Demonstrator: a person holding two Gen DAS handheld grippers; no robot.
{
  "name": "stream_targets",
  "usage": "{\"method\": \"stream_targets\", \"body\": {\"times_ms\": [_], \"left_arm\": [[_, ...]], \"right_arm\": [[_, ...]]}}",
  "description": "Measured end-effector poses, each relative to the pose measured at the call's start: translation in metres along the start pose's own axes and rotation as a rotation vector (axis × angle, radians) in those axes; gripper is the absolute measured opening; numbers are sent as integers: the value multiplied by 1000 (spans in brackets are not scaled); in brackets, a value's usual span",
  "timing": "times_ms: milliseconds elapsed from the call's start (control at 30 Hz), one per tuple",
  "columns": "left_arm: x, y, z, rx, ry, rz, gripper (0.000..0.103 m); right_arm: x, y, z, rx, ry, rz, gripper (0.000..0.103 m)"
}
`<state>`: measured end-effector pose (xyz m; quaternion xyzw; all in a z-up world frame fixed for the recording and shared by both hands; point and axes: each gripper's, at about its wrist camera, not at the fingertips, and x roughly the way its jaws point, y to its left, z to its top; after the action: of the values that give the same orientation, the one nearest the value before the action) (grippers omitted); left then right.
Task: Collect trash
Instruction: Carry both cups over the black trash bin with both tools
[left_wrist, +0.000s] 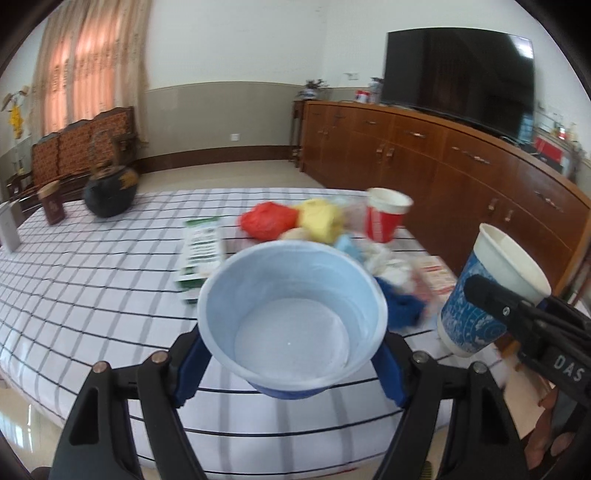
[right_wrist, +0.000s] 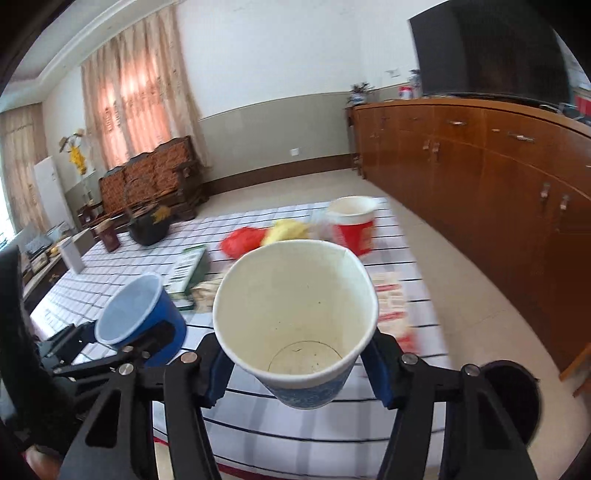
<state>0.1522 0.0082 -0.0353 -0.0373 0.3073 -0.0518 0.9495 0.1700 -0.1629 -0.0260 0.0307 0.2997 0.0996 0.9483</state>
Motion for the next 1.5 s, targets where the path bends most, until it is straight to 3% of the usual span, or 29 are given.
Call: {"method": "stream_targets", "body": {"times_ms": [433, 767, 1067, 1300, 1467, 1500], "left_arm": [[16, -141, 0, 127, 44, -245, 78], [43, -238, -13, 200, 135, -370, 78], [95, -306, -44, 263, 246, -375, 78], [141, -329, -71, 288, 349, -354, 78], [165, -336, -85, 288, 413, -347, 79], [169, -338, -86, 287, 423, -348, 79]], "right_arm": [[-46, -197, -31, 197, 7, -288, 63], [-20, -322, -71, 328, 133, -343, 63], [23, -385, -110, 423, 294, -336, 63], [48, -411, -138, 467, 390, -340, 64], [62, -425, -150, 492, 430, -361, 70], [64, -428, -152, 503, 438, -359, 75]]}}
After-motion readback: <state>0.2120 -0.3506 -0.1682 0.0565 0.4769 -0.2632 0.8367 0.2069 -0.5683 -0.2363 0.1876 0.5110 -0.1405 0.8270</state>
